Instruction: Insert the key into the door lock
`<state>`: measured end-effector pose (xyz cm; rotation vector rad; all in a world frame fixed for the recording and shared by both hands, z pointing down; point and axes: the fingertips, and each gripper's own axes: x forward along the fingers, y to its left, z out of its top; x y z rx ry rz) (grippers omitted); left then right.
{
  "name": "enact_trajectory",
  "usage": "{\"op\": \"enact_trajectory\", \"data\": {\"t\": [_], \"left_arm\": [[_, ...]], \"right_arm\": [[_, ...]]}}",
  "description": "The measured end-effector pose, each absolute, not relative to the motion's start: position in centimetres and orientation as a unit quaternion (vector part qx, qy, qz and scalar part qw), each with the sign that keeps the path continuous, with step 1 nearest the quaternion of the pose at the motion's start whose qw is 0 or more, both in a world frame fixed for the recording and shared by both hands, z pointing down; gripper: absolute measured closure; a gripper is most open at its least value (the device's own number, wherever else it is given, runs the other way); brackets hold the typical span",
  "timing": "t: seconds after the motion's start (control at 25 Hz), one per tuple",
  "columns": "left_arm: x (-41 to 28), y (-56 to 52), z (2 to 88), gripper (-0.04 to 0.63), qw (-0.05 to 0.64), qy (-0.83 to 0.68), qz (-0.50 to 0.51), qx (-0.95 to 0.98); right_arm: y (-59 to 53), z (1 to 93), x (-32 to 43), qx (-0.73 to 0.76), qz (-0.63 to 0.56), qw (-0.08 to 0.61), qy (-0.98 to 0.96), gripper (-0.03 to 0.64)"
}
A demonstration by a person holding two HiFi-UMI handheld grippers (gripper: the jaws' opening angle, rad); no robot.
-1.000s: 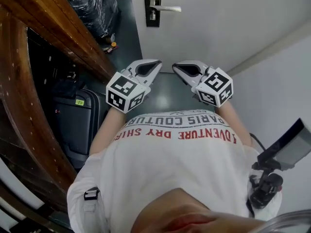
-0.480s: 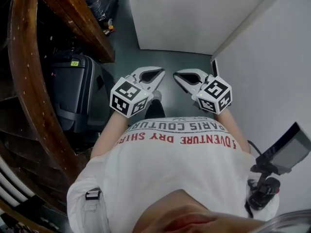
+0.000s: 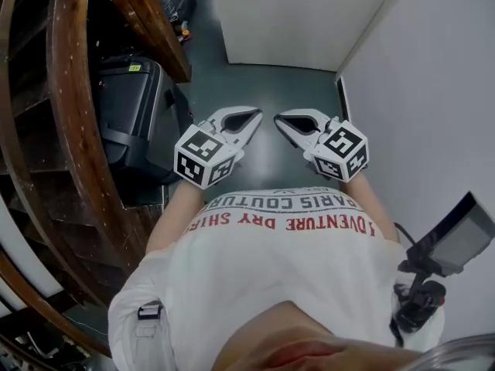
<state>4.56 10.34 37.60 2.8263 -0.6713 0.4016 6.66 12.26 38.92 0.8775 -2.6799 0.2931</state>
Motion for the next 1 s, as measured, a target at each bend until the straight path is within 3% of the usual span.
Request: {"op": "enact_trajectory", "data": {"t": [0.44,1.0], "left_arm": [[-3.3,21.8,37.1,0.594,0.065,-0.205,0.153,0.965],[-8.6,24.0,35.2,0.594,0.073,-0.207,0.134,0.966]], "right_arm": [[22.2,37.9,-1.3,0.345,0.082,0.132,-0.926,0.615],[24.4,36.1,-6.2,0.359,0.067,0.138,-0.921,0.615]]}}
